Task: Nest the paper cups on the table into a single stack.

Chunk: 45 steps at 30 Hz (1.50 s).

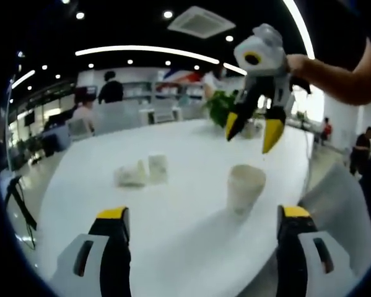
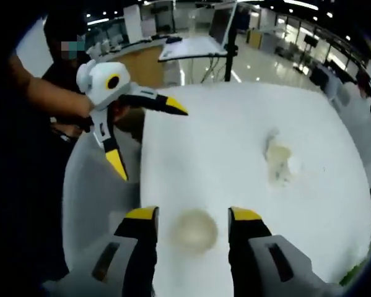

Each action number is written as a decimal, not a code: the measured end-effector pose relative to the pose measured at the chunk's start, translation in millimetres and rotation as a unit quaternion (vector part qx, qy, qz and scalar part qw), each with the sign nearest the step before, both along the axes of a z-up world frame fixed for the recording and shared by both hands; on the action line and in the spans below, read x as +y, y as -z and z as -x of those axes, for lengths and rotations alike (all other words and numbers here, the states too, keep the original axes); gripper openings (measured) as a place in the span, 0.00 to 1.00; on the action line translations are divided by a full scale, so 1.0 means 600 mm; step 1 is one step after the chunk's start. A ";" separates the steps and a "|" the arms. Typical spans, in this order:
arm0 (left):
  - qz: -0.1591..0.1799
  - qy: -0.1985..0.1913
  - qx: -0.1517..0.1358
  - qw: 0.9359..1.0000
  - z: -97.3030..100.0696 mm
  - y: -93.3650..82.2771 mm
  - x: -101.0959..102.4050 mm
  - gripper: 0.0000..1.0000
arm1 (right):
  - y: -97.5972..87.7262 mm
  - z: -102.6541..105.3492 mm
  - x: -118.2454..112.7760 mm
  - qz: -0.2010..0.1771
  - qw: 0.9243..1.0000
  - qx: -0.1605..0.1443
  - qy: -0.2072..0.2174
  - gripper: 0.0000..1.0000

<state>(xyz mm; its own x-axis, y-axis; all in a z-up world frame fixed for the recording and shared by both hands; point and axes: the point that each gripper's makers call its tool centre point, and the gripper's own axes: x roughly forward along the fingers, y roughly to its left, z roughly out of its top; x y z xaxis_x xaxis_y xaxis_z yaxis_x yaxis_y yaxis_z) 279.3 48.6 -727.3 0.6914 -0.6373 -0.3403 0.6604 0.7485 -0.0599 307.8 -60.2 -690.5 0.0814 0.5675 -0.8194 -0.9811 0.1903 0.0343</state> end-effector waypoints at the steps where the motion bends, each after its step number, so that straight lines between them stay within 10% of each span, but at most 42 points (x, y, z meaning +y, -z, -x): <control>1: 0.000 0.000 -0.001 1.000 0.000 0.000 0.000 0.99 | -0.003 -0.007 -0.011 -0.007 1.000 -0.006 0.015 0.46; 8: 0.011 0.001 -0.001 1.000 -0.001 -0.004 -0.002 0.99 | -0.021 -0.024 -0.049 -0.085 0.993 -0.057 0.061 0.63; 25: 0.010 0.033 -0.014 0.999 0.011 -0.003 -0.027 0.99 | -0.008 0.027 -0.177 -0.285 0.934 -0.115 0.181 0.77; 31: 0.030 0.037 -0.015 0.999 0.011 -0.011 -0.032 0.99 | 0.007 0.042 -0.209 -0.306 0.920 -0.124 0.213 0.89; 45: 0.034 0.011 -0.012 0.999 -0.003 -0.007 0.002 0.99 | 0.050 0.054 -0.212 -0.295 0.914 -0.115 0.253 1.00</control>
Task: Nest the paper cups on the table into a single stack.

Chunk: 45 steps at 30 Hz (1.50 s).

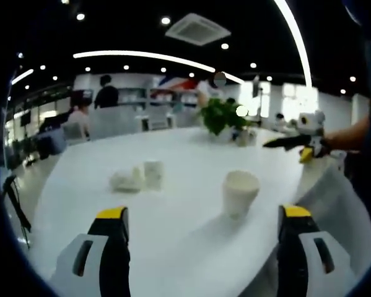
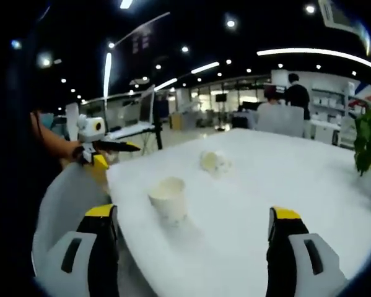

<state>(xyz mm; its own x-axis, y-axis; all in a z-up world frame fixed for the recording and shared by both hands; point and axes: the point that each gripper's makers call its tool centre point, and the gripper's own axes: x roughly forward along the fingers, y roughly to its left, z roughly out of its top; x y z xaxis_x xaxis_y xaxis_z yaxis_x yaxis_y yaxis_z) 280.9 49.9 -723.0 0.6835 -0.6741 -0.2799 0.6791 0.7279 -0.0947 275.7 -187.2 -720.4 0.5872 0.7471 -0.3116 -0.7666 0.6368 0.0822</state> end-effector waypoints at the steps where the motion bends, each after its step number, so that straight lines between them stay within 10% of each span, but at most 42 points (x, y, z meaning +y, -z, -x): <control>1: 0.003 -0.002 0.003 1.000 -0.001 0.000 -0.001 0.99 | 0.002 0.000 0.002 0.003 1.000 0.000 0.001 1.00; 30: 0.030 -0.007 0.000 1.000 -0.007 -0.008 0.006 0.99 | 0.009 0.013 0.025 0.003 1.000 0.004 -0.002 1.00; 45: -0.086 0.059 -0.028 0.994 -0.102 -0.027 0.040 0.99 | 0.016 0.017 0.011 0.000 1.000 0.008 0.018 1.00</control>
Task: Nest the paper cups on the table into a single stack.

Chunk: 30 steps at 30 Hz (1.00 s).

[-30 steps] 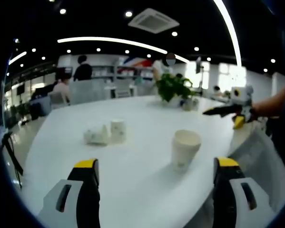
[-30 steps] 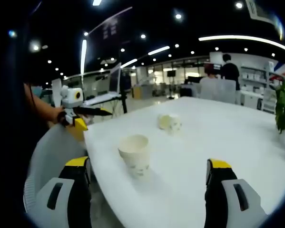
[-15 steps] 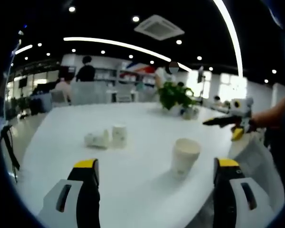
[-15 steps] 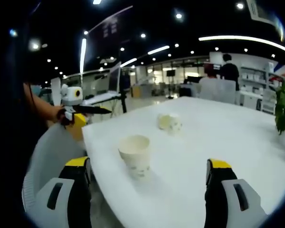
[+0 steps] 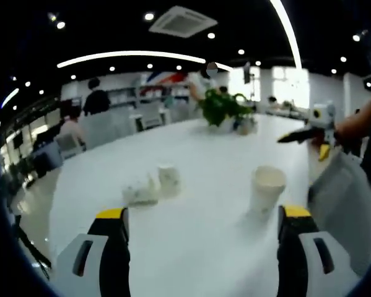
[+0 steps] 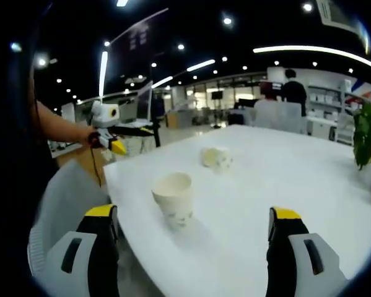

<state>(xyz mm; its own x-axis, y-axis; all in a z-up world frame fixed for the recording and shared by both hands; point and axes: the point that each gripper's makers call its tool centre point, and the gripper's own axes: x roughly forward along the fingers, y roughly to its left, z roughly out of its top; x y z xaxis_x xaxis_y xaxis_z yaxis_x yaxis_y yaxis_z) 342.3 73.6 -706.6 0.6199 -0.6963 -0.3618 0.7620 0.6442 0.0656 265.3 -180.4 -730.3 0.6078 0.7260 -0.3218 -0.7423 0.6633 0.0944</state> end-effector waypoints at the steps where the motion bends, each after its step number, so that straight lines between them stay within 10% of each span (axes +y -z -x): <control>1: -0.003 0.003 -0.003 1.000 -0.011 -0.010 0.000 0.99 | 0.000 0.000 -0.001 -0.001 1.000 0.001 0.001 1.00; 30: -0.166 0.166 0.005 0.972 -0.157 -0.028 -0.039 0.98 | 0.002 0.001 -0.006 -0.010 1.000 0.008 0.011 1.00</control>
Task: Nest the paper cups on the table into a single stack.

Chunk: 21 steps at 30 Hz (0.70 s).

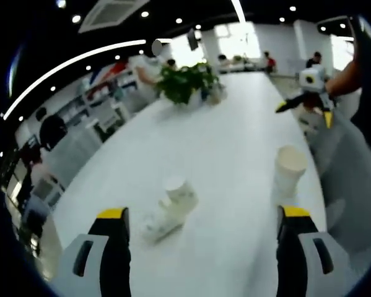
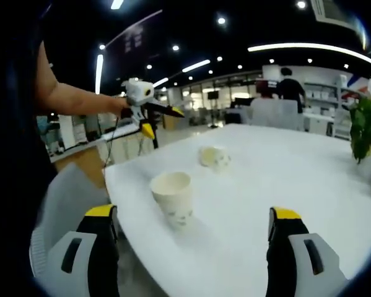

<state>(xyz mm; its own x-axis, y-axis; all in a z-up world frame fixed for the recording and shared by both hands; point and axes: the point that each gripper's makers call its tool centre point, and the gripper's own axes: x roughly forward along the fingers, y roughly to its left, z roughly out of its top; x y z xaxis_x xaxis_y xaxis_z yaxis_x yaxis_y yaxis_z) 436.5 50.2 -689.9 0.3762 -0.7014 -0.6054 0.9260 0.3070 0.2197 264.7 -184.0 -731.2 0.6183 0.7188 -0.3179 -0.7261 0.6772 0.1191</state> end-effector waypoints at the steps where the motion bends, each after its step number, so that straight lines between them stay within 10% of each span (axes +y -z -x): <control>1: -0.005 0.003 0.002 1.000 -0.004 0.000 -0.001 0.97 | 0.000 0.000 0.000 0.000 1.000 0.000 0.000 1.00; 21: -0.142 0.115 -0.016 0.983 -0.122 0.012 -0.028 0.83 | 0.013 -0.010 -0.019 0.002 1.000 0.021 0.013 1.00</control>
